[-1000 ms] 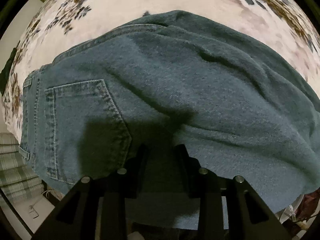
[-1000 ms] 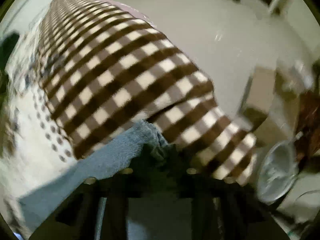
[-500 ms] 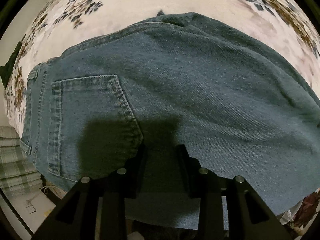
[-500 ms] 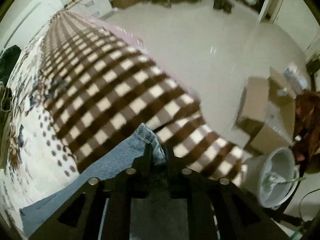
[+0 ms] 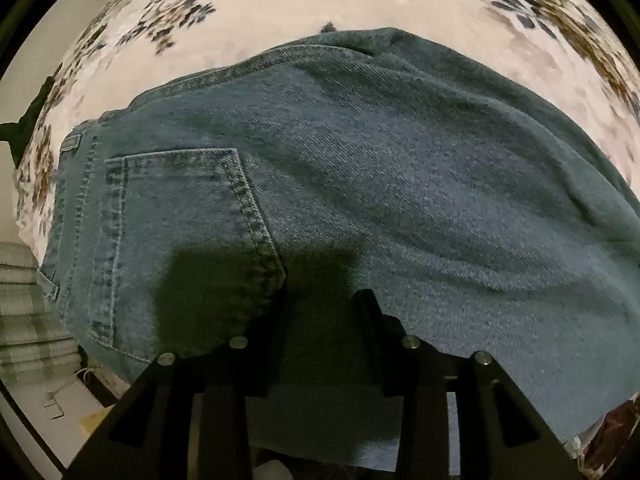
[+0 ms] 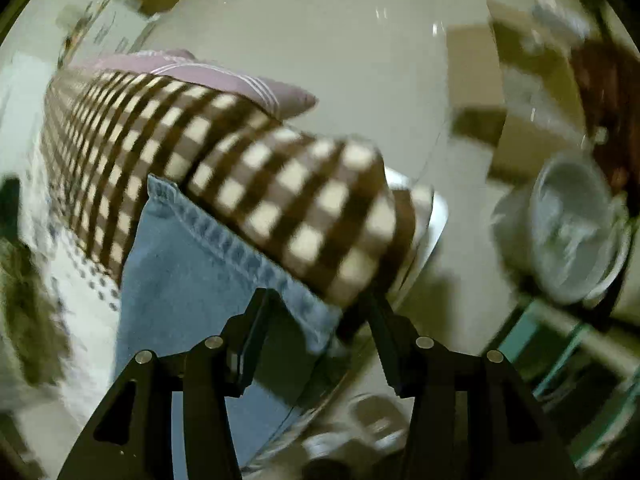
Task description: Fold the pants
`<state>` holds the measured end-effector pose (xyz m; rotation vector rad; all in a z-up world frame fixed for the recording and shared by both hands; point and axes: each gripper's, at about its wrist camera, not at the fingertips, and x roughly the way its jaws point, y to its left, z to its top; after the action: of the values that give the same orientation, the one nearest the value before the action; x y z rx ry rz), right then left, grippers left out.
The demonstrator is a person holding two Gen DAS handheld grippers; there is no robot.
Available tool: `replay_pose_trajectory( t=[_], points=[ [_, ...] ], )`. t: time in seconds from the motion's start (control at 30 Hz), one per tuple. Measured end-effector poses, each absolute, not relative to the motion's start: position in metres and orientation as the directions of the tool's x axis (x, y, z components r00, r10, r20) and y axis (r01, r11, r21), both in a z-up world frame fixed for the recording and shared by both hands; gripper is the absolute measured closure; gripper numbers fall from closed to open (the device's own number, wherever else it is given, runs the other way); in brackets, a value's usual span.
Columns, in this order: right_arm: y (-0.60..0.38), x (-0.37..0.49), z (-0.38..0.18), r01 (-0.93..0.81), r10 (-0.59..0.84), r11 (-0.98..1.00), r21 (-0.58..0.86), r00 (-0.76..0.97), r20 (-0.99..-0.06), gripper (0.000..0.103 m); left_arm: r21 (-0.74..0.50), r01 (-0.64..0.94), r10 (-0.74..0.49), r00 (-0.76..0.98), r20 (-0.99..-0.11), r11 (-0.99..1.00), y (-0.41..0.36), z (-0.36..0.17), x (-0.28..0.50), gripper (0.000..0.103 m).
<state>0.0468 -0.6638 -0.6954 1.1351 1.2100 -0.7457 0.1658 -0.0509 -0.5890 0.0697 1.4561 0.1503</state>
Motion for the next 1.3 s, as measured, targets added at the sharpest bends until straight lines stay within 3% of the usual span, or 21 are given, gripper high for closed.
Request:
replay_pose_trajectory(
  t=[0.07,0.13,0.17,0.2,0.3,0.43,0.6,0.67,0.8,0.93,1.13,1.23,1.27,1.3],
  points=[
    [-0.660,0.037,-0.701,0.909,0.121,0.264,0.322,0.300,-0.946,0.055,0.148,-0.065,0.153,0.097,-0.983,0.987,-0.058,-0.591,0.171,0.070],
    [-0.655,0.035,-0.702,0.903,0.102,0.265,0.339,0.323,-0.941,0.070,0.154,-0.072,0.161,0.093,-0.983,0.985,-0.066,-0.591,0.176,0.069],
    [-0.654,0.035,-0.700,0.897,0.084,0.279,0.342,0.332,-0.940,0.085,0.158,-0.077,0.164,0.093,-0.982,0.985,-0.070,-0.592,0.177,0.069],
    [-0.651,0.037,-0.696,0.894,0.060,0.299,0.333,0.331,-0.942,0.090,0.159,-0.081,0.166,0.094,-0.982,0.984,-0.072,-0.592,0.178,0.069],
    [-0.653,0.040,-0.686,0.907,-0.008,0.326,0.268,0.286,-0.958,0.093,0.168,-0.086,0.177,0.099,-0.979,0.982,-0.078,-0.591,0.184,0.069],
    [-0.641,0.052,-0.674,0.893,-0.019,0.407,0.192,0.218,-0.976,0.092,0.162,-0.055,0.166,0.073,-0.983,0.985,-0.083,-0.579,0.183,0.069],
    [-0.590,0.089,-0.622,0.793,-0.042,0.593,0.140,0.204,-0.978,0.052,0.235,0.018,0.230,0.146,-0.962,0.972,-0.091,-0.545,0.195,0.069],
    [-0.550,0.116,-0.612,0.710,0.020,0.684,0.167,0.211,-0.977,0.051,0.257,0.017,0.251,0.156,-0.955,0.966,-0.090,-0.541,0.206,0.069],
    [-0.428,0.200,-0.617,0.381,0.188,0.892,0.241,0.171,-0.967,0.051,0.296,-0.024,0.297,0.123,-0.947,0.955,-0.072,-0.552,0.222,0.069],
    [-0.293,0.283,-0.636,0.028,0.280,0.958,0.286,0.133,-0.951,0.051,0.307,-0.054,0.310,0.088,-0.947,0.950,-0.041,-0.556,0.223,0.069],
    [-0.170,0.348,-0.654,-0.227,0.333,0.920,0.320,0.021,-0.943,0.051,0.284,-0.100,0.286,0.008,-0.958,0.954,-0.010,-0.565,0.217,0.069],
    [-0.145,0.366,-0.673,-0.246,0.292,0.923,0.296,-0.054,-0.955,0.051,0.257,-0.112,0.259,-0.001,-0.966,0.960,0.000,-0.567,0.220,0.069],
    [-0.143,0.371,-0.678,-0.245,0.280,0.926,0.289,-0.071,-0.957,0.061,0.250,-0.115,0.251,-0.002,-0.968,0.962,0.002,-0.568,0.221,0.069],
    [-0.143,0.370,-0.680,-0.251,0.279,0.924,0.288,-0.071,-0.958,0.092,0.238,-0.117,0.239,-0.003,-0.971,0.964,0.004,-0.568,0.223,0.069]
  ],
)
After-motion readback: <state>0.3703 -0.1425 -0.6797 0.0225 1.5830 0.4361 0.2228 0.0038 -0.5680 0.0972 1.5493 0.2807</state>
